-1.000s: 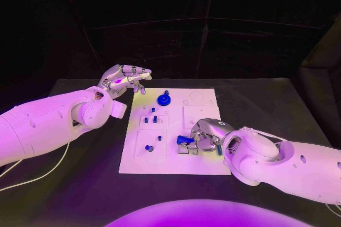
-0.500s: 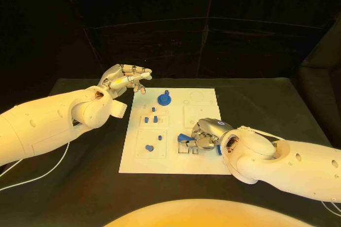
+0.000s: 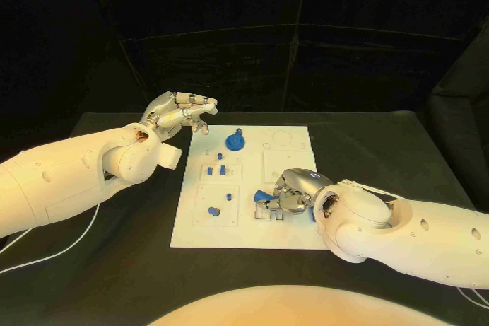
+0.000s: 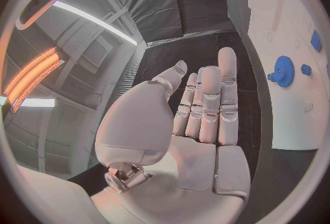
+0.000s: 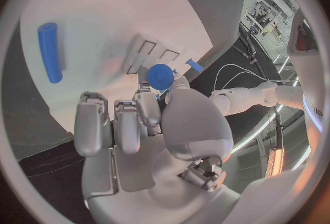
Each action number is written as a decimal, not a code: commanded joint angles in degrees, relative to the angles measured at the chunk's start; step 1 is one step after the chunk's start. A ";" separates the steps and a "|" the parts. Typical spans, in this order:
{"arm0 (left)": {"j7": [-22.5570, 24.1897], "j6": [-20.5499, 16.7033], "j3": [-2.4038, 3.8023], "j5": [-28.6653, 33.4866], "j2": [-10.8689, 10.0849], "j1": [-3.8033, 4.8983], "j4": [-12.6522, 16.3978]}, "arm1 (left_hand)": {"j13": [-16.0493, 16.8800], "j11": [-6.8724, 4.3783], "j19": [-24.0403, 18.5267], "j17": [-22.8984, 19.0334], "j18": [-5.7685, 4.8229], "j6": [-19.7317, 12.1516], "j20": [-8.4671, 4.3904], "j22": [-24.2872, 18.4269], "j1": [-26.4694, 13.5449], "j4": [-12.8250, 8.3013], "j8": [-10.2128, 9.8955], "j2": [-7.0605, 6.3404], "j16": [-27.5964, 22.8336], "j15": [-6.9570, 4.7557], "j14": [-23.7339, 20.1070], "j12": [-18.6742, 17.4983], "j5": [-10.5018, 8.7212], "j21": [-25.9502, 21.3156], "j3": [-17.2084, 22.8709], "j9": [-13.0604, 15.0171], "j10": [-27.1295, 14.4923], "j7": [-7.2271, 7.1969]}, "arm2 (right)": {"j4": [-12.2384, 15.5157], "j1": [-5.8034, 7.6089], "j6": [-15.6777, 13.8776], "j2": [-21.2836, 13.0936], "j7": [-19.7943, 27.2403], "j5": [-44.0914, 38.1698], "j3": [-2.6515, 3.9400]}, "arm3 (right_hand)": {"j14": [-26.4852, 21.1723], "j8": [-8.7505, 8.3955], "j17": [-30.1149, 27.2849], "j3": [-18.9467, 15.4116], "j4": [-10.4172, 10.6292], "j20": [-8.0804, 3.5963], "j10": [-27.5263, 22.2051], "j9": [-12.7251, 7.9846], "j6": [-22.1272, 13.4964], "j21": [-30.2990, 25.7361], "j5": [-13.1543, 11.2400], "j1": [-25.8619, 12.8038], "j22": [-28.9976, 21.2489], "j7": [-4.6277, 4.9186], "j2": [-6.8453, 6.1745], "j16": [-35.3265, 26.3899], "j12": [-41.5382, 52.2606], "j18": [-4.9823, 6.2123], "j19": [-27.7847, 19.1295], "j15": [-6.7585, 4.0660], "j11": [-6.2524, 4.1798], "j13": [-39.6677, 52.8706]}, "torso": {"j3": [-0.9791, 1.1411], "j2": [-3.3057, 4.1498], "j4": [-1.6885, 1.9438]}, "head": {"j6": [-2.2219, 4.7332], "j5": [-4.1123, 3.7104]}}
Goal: Assemble the parts on the task board
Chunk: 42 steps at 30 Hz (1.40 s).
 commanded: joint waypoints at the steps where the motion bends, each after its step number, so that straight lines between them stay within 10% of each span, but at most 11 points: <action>1: 0.09 0.66 0.04 0.20 0.03 0.08 0.08 | 0.06 0.01 -0.09 -0.06 0.74 -0.27 0.26 -0.08 0.17 0.07 0.28 0.20 -0.11 -0.10 -0.44 0.25 -0.10 -0.40 -0.37 0.07 -0.57 -0.05 | -0.23 -0.10 2.28 -0.02 -1.84 -0.32 -0.15 | 4.88 -0.25 8.94 -0.82 -0.02 -0.25 1.33 -0.01 3.27 0.30 -1.56 -1.74 0.07 -2.74 -0.73 0.23 0.25 -0.63 1.15 -0.34 -0.10 0.07 | 0.02 -0.01 -0.07 | -0.01 0.01; 29: -0.21 0.87 0.02 0.20 0.16 0.08 -0.13 | 0.06 -0.01 -0.09 -0.14 0.75 -0.35 0.26 -0.11 0.37 -0.03 0.34 0.28 -0.11 -0.11 -0.50 0.32 -0.09 -0.44 -0.36 0.06 -0.67 -0.07 | -0.03 -0.10 3.56 0.41 -1.10 -0.26 -0.15 | 4.79 -0.91 8.59 -3.07 0.13 -0.06 1.21 0.50 3.28 0.26 -15.27 -14.12 0.28 -2.46 -2.89 -0.07 -1.33 -0.63 1.06 -0.13 0.16 0.22 | 0.01 -0.02 -0.03 | -0.11 -0.16; 42: -0.26 0.93 -0.01 0.20 0.22 0.07 -0.22 | 0.07 -0.01 -0.09 -0.13 0.76 -0.38 0.26 -0.12 0.42 -0.04 0.37 0.33 -0.09 -0.11 -0.51 0.35 -0.09 -0.45 -0.35 0.07 -0.71 -0.07 | 0.69 -0.10 2.02 0.22 -0.61 -0.26 -0.15 | 4.85 -0.87 8.90 -1.91 0.06 -0.08 1.37 0.67 3.42 0.37 -15.54 -15.80 0.57 -2.52 -1.17 0.03 -1.16 -0.67 1.15 -0.17 0.11 0.53 | 0.00 -0.04 -0.04 | 0.05 -0.22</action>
